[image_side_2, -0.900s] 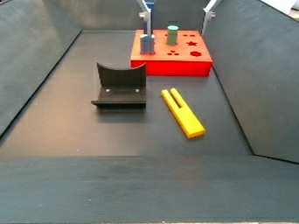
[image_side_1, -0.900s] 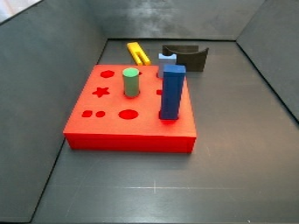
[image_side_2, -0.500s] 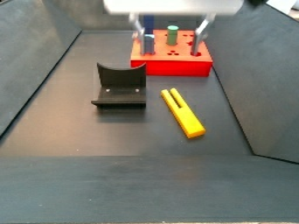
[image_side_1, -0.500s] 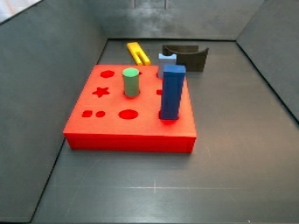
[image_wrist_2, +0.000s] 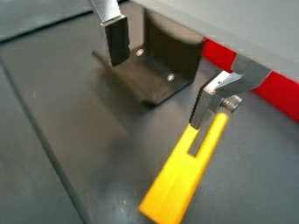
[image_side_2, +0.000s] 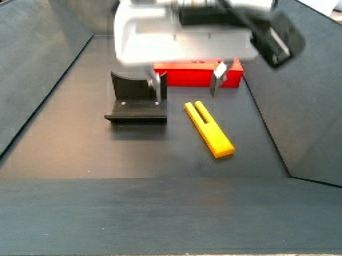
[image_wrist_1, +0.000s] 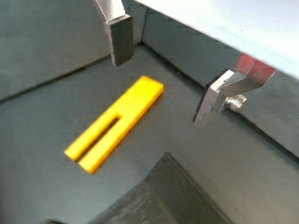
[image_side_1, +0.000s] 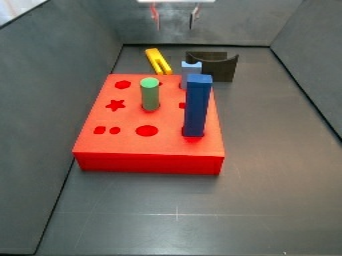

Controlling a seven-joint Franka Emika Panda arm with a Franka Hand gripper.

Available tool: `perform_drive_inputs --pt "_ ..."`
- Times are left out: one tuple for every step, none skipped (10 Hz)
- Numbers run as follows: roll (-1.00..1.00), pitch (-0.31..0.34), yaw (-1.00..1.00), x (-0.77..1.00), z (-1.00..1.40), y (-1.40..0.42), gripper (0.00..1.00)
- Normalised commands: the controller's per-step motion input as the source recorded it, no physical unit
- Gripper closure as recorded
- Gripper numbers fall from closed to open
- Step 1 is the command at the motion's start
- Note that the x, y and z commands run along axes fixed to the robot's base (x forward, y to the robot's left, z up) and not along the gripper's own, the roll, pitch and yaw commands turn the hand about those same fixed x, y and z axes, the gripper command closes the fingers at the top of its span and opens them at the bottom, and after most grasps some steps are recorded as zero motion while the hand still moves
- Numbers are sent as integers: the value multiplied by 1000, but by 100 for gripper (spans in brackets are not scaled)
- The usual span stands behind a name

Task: Pick up the square-circle object. Move up. Rotate the square-circle object. Place the square-circle object on the fixture. Regrasp the square-circle object. Move to above the board. Insert the square-circle object.
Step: Pick up the square-circle object.

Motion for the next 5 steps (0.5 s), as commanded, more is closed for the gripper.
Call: perform_drive_inputs --pt "-251 -33 403 -103 -591 314 0" --pt "-150 -14 466 -277 -746 0 0" --pt "-151 -31 483 -226 -754 -89 0" --pt "-101 -156 434 -186 -666 -177 0" --pt "-51 -236 431 -223 -631 -226 0"
